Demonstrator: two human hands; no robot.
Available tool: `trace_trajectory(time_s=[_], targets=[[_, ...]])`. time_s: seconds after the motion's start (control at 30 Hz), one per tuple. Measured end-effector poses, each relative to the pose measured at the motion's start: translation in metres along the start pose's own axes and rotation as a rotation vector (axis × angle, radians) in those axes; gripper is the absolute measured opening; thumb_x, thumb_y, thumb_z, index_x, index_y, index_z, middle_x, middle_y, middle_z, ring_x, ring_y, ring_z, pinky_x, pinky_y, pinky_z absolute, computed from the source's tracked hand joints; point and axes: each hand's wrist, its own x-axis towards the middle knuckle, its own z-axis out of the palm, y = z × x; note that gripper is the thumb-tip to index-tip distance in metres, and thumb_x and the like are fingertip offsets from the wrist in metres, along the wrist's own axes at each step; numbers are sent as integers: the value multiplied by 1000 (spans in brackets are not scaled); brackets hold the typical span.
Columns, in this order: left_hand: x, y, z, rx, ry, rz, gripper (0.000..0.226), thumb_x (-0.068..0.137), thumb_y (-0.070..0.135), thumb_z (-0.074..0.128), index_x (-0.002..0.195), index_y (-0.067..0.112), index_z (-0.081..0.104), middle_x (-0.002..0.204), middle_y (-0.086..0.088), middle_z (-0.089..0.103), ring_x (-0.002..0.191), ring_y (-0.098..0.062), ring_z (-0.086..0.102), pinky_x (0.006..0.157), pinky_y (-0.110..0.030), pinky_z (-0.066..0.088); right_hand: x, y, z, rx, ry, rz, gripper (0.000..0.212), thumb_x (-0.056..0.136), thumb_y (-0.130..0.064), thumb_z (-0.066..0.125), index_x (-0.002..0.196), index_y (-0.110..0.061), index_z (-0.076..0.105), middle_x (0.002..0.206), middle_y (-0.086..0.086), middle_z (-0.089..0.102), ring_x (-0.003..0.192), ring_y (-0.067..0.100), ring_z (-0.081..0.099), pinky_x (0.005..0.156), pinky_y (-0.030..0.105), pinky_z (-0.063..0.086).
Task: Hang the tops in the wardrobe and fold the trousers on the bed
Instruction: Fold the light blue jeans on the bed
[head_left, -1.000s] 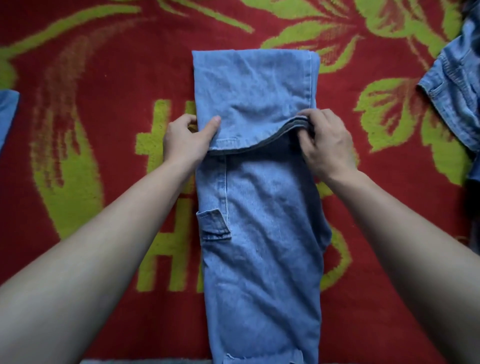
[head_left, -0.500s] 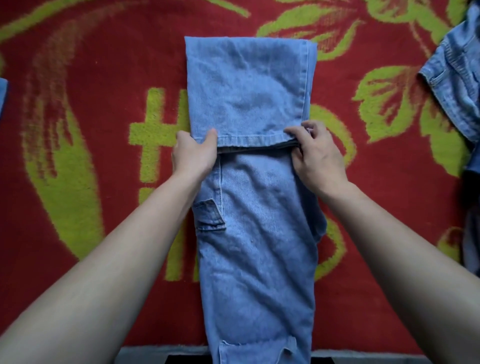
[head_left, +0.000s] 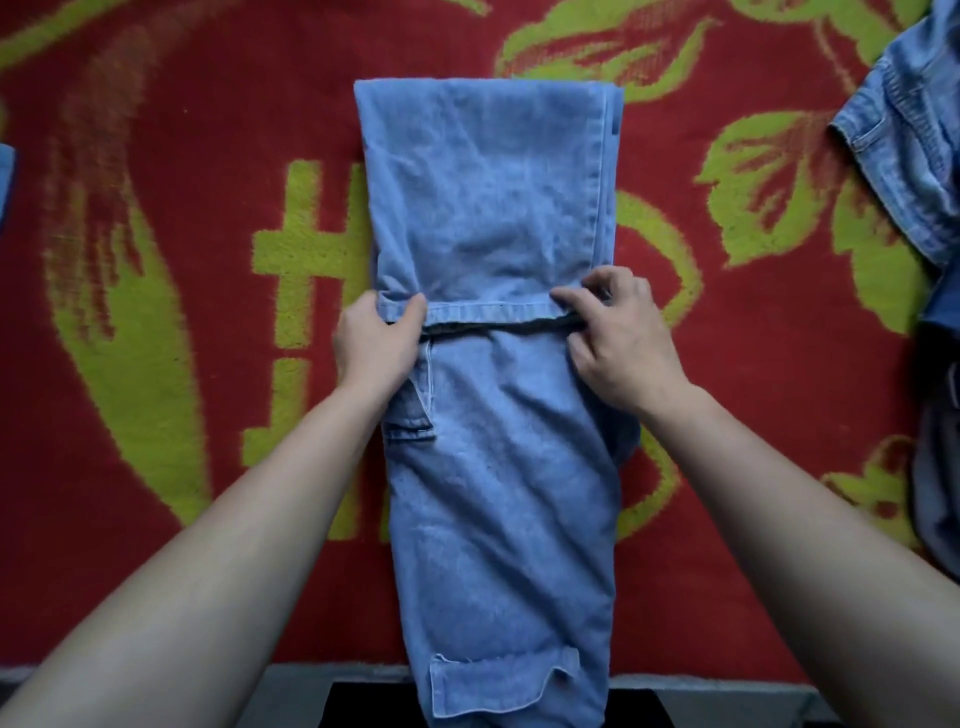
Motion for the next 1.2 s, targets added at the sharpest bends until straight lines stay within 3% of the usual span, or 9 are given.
trace_trajectory(time_s=[0.13,0.27,0.4,0.5,0.77,0.97,1.07,1.13,1.2], targets=[[16,-1,-2,67,-18,96,32,84,42,66,92,11,68,93,-6,72,90,-27,65,84,-43,52,8,5,-13,116,-27,28,42,86,-34,47,122,-25,67,117,4,49,109,27,47,96,43,44],[34,5,-9,66,0,40,50,77,59,70,100,16,57,102,2,64,94,-20,60,85,-37,50,34,11,-27,377,-11,234,29,91,-38,48,112,-28,65,110,3,53,110,18,49,100,39,41],[77,40,-19,-136,70,67,58,83,61,65,116,14,57,108,4,60,105,-16,61,90,-29,47,77,14,-40,483,116,425,53,97,-51,47,140,-21,45,135,8,46,121,20,49,104,35,37],[104,67,-12,-68,31,137,57,87,62,60,117,13,59,111,3,62,106,-16,61,88,-28,47,112,11,-43,520,153,505,63,98,-57,42,147,-17,38,142,9,44,130,23,45,106,35,34],[169,100,14,145,191,-22,88,79,77,52,131,7,53,137,-12,57,128,-30,52,104,-35,42,184,22,-29,511,278,605,55,91,-67,48,112,-19,64,113,-1,68,109,24,62,77,28,37],[170,97,17,105,121,-70,99,73,81,55,137,6,47,139,-8,55,129,-25,53,106,-32,42,186,22,-17,507,282,632,58,89,-74,44,111,-23,59,109,-7,65,106,20,61,79,29,38],[165,96,4,-369,-162,-117,58,78,54,74,113,9,67,103,-2,75,93,-16,73,77,-29,58,184,25,-21,491,243,606,62,87,-77,44,111,-22,60,110,-6,66,106,21,62,82,30,40],[162,95,-6,-458,-268,-104,21,82,25,75,98,11,72,86,-1,77,79,-15,74,64,-26,57,184,25,-26,515,207,581,63,84,-78,47,109,-22,61,105,-7,65,103,20,62,82,31,43],[161,93,-8,-464,-275,-91,11,82,11,71,92,13,71,82,-2,77,75,-16,74,62,-27,57,181,25,-33,589,175,569,56,82,-73,56,106,-23,65,102,-10,66,100,16,63,86,33,48]])
